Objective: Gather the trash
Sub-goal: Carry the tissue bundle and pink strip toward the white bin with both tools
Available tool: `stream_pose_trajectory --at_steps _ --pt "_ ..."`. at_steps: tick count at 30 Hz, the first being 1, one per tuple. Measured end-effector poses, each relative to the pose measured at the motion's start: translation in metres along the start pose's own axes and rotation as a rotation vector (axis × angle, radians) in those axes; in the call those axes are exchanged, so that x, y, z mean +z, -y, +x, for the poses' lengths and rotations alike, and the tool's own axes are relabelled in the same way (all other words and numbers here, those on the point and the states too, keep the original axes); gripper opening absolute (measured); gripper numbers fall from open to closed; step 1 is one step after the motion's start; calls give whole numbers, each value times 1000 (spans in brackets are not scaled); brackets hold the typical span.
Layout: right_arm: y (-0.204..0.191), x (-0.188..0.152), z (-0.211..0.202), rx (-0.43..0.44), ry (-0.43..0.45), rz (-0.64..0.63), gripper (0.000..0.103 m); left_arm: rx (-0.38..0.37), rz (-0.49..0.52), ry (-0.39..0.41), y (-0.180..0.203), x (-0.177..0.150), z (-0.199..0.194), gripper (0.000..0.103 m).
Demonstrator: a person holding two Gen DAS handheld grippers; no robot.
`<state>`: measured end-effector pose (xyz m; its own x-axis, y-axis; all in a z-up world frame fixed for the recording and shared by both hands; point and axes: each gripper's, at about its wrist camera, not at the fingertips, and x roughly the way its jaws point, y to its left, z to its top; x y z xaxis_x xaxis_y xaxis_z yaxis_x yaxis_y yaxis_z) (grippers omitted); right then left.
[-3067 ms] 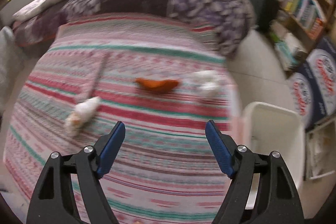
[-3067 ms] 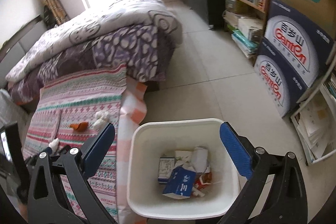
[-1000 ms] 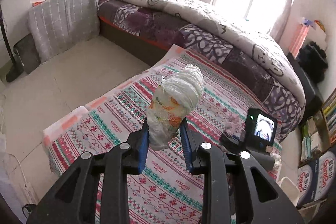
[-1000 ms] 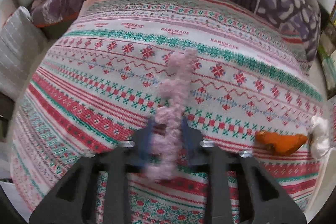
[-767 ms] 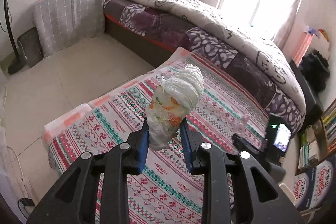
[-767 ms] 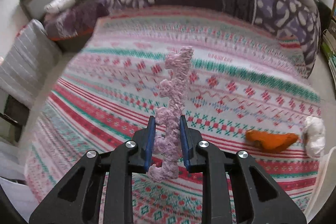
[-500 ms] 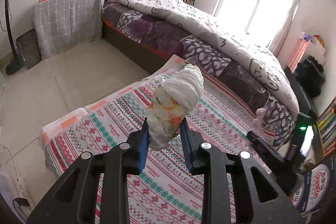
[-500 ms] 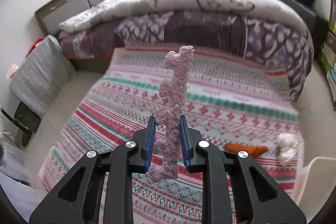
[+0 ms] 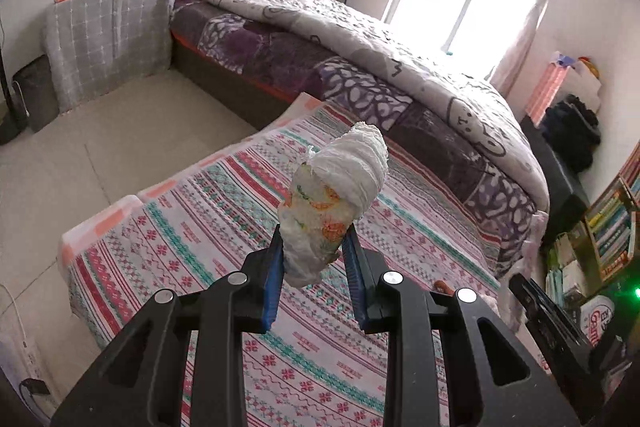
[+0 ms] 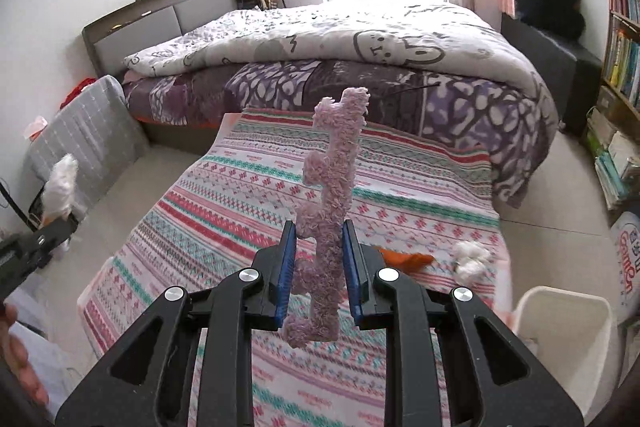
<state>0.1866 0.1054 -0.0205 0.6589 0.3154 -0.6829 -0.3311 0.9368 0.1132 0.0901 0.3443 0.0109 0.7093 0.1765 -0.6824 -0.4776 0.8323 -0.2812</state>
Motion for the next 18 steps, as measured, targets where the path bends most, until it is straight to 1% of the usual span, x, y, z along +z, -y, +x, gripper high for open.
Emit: stream_pose_trajectory --at_steps 5,8,14,18 --pt "19 -16 -21 -5 1 13 22 -30 15 -33 16 -14 3 28" --pt "32 -24 -29 -20 8 25 22 -33 52 -43 31 -25 5 28" --pt "66 -37 -34 -60 16 77 22 -49 104 -70 55 -41 11 28" --pt "86 -40 -37 -77 16 113 22 -52 131 -83 71 -50 17 28"
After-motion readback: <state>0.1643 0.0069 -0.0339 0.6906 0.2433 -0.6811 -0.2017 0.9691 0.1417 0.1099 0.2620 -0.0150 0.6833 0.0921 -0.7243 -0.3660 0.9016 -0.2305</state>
